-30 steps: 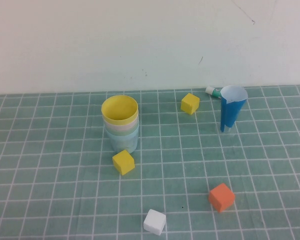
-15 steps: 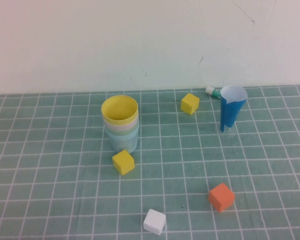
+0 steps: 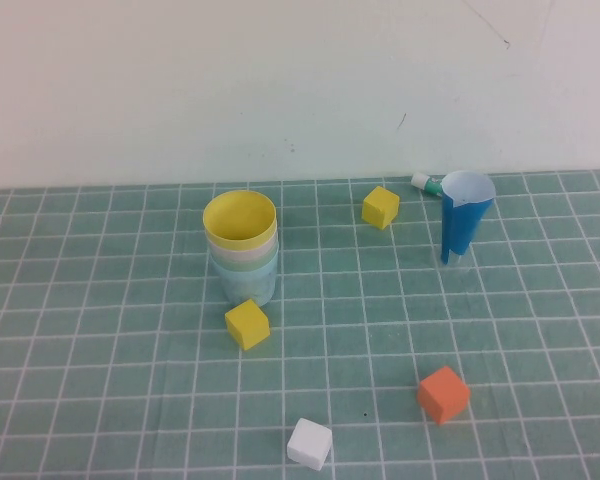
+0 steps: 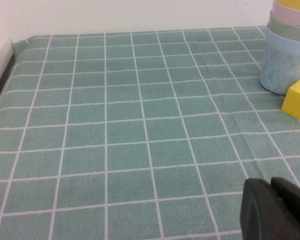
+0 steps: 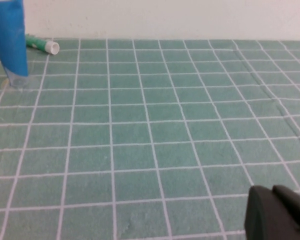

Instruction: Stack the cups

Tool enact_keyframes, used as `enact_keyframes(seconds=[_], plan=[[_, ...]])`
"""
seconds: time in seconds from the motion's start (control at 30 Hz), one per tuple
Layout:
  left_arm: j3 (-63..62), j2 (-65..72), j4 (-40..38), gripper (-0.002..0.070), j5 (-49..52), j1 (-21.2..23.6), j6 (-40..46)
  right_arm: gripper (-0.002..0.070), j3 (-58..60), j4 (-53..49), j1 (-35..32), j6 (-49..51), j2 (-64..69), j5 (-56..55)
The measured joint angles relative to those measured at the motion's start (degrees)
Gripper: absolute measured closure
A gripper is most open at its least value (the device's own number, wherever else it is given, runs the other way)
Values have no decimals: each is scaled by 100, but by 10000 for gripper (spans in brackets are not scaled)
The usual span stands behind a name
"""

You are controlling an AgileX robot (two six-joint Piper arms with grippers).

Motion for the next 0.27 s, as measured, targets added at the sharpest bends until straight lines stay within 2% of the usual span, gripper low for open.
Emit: enact_keyframes(seconds=[0.27], plan=[[0,0,0,677,0,0,0,678,-10,0,207,15,0,68]])
